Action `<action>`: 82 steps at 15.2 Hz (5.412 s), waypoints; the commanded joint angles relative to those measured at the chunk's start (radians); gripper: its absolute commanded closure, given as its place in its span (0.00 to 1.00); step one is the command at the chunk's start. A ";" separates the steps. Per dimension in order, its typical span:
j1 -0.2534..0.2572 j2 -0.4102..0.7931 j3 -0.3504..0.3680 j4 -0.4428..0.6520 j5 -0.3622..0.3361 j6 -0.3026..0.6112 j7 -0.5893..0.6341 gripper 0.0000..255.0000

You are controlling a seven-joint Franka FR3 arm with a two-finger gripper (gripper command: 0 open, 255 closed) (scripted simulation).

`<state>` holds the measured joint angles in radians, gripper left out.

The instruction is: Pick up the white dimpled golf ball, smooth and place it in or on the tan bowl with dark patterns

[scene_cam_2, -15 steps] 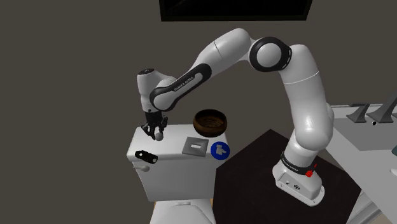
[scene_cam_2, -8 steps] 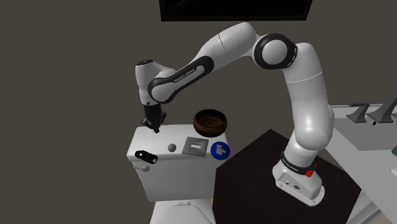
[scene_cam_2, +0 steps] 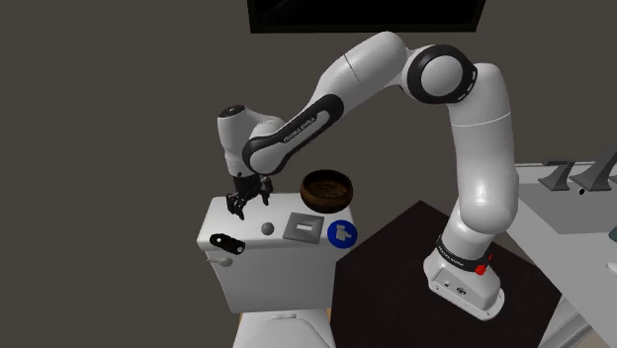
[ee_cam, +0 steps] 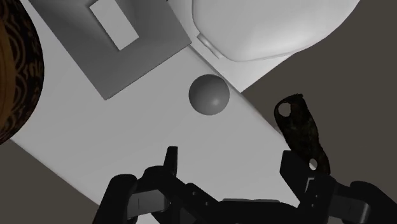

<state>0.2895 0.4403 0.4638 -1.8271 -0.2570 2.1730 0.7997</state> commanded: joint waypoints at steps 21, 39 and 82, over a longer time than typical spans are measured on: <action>0.042 0.010 -0.036 -0.157 -0.083 0.133 0.130 1.00; 0.017 -0.090 -0.002 -0.135 -0.017 0.023 0.082 1.00; -0.226 -0.683 -0.192 -0.538 0.230 -0.073 -0.498 1.00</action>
<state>0.0653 -0.2404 0.2746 -2.3488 -0.0263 2.0860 0.3080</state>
